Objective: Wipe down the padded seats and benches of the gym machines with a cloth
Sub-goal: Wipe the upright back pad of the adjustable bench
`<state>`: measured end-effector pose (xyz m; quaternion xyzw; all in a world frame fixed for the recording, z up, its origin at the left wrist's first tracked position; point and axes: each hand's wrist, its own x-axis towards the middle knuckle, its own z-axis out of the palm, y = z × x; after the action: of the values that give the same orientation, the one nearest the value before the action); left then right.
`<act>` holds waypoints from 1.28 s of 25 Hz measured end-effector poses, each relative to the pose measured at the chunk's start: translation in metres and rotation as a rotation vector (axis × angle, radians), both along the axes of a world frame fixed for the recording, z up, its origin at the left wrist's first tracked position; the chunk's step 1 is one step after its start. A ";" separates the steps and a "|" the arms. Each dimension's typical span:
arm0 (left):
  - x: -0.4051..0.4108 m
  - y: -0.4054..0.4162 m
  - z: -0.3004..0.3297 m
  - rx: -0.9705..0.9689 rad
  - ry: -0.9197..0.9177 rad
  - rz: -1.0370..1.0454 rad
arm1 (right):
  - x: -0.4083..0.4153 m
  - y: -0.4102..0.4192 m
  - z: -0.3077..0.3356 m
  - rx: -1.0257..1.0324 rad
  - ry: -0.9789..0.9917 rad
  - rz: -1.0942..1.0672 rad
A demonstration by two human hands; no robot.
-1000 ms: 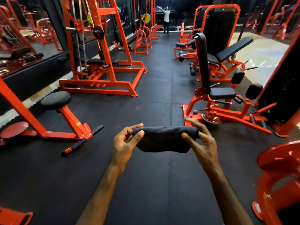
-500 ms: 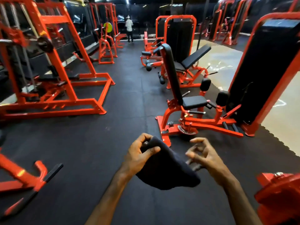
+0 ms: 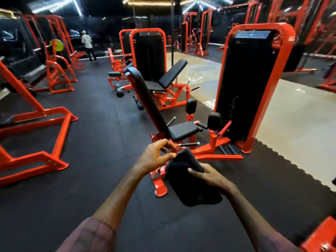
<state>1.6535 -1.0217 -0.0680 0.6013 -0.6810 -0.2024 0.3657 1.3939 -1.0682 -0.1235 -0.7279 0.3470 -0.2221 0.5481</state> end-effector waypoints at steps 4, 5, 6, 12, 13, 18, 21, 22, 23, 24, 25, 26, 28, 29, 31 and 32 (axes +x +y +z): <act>0.027 -0.145 -0.047 0.097 -0.086 0.019 | -0.004 -0.161 -0.033 0.016 -0.049 -0.145; 0.030 -0.180 -0.058 0.109 -0.077 0.037 | -0.006 -0.201 -0.037 0.025 -0.029 -0.181; 0.032 -0.210 -0.067 0.129 -0.061 0.058 | -0.007 -0.235 -0.038 0.036 0.004 -0.211; 0.045 -0.398 -0.112 0.228 -0.022 0.182 | -0.016 -0.439 -0.038 -0.050 0.175 -0.263; 0.047 -0.422 -0.122 0.235 -0.007 0.216 | -0.015 -0.468 -0.039 -0.054 0.190 -0.279; 0.058 -0.524 -0.176 0.265 0.048 0.331 | 0.002 -0.601 -0.066 -0.062 0.259 -0.281; 0.070 -0.593 -0.228 0.277 0.077 0.387 | 0.024 -0.691 -0.109 -0.019 0.290 -0.266; 0.076 -0.618 -0.252 0.271 0.089 0.410 | 0.034 -0.723 -0.129 -0.008 0.293 -0.268; 0.080 -0.638 -0.273 0.262 0.102 0.430 | 0.043 -0.749 -0.145 -0.003 0.299 -0.281; 0.083 -0.654 -0.294 0.264 0.120 0.449 | 0.051 -0.775 -0.163 0.008 0.310 -0.298; 0.087 -0.677 -0.323 0.281 0.138 0.469 | 0.062 -0.806 -0.187 0.025 0.330 -0.316; 0.089 -0.697 -0.348 0.298 0.150 0.485 | 0.073 -0.838 -0.209 0.037 0.345 -0.327; 0.092 -0.732 -0.398 0.348 0.161 0.509 | 0.095 -0.896 -0.250 0.037 0.360 -0.331; 0.092 -0.748 -0.421 0.372 0.168 0.533 | 0.107 -0.923 -0.269 0.024 0.364 -0.330; 0.092 -0.775 -0.462 0.395 0.112 0.578 | 0.132 -0.970 -0.304 -0.040 0.370 -0.319; 0.091 -0.785 -0.480 0.402 0.061 0.592 | 0.143 -0.986 -0.326 -0.067 0.372 -0.307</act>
<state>1.7444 -1.8066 -0.5481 0.8261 -0.4127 -0.2353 0.3031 1.5366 -2.0541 -0.4500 -0.7128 0.5409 -0.1760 0.4104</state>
